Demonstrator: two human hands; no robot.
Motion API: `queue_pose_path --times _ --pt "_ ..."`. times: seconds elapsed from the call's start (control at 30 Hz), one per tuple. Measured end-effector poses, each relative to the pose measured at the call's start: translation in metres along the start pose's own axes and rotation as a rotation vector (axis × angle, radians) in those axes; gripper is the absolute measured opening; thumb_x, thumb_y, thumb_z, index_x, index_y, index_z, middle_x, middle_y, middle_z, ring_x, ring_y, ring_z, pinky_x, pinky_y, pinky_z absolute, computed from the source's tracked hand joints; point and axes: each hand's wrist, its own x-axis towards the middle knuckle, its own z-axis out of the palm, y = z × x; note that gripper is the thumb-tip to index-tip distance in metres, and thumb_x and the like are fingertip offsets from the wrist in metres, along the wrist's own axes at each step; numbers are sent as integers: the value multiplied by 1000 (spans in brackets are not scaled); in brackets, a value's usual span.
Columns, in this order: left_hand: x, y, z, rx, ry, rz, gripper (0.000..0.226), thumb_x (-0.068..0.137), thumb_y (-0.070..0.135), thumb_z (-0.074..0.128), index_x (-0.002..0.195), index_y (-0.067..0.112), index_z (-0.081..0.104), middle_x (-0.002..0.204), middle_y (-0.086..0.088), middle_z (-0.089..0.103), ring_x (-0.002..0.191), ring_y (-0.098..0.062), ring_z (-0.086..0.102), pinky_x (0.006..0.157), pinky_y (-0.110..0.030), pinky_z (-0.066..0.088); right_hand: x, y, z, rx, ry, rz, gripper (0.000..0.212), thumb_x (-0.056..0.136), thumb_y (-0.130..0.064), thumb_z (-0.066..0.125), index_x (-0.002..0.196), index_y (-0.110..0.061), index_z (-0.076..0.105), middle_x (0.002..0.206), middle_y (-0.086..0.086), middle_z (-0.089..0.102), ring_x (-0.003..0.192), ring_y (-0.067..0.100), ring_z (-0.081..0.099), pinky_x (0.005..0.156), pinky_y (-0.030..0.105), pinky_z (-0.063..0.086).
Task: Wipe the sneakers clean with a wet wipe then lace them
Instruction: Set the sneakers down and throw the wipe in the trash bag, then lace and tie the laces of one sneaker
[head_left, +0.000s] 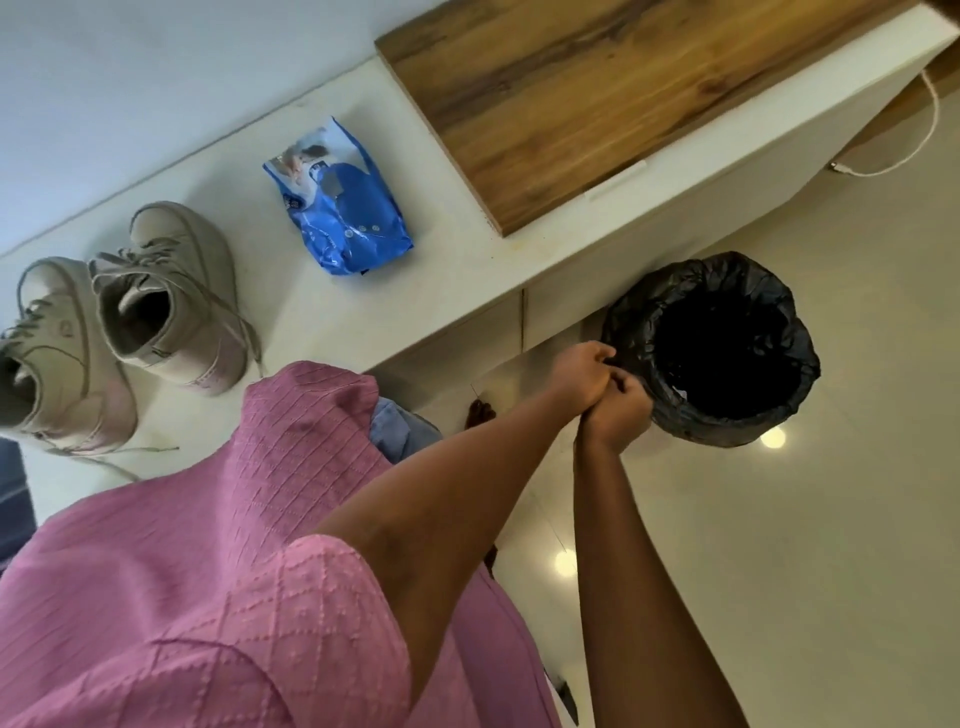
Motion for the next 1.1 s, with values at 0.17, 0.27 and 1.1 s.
queue_pose_path --times 0.17,0.27,1.1 --pt "-26 -22 -62 -131 171 -5 33 94 5 44 124 8 57 126 -8 60 117 -20 54 93 -24 41 -56 -16 33 -67 -150 -189 22 92 -6 49 103 -5 68 97 10 67 88 20 62 65 19 42" --pt "-48 -34 -105 -290 318 -14 33 91 4 45 119 10 62 121 -7 63 113 -19 57 100 -31 44 -94 -34 57 -79 -270 -286 22 92 -6 49 103 -5 68 91 0 64 81 14 59 56 4 38" --pt "-102 -175 -440 93 824 -87 30 95 12 46 119 15 64 123 -7 63 116 -26 55 94 -31 41 -255 -119 292 -588 -752 -901 24 92 -17 57 110 -7 68 110 10 69 104 24 61 79 20 41"
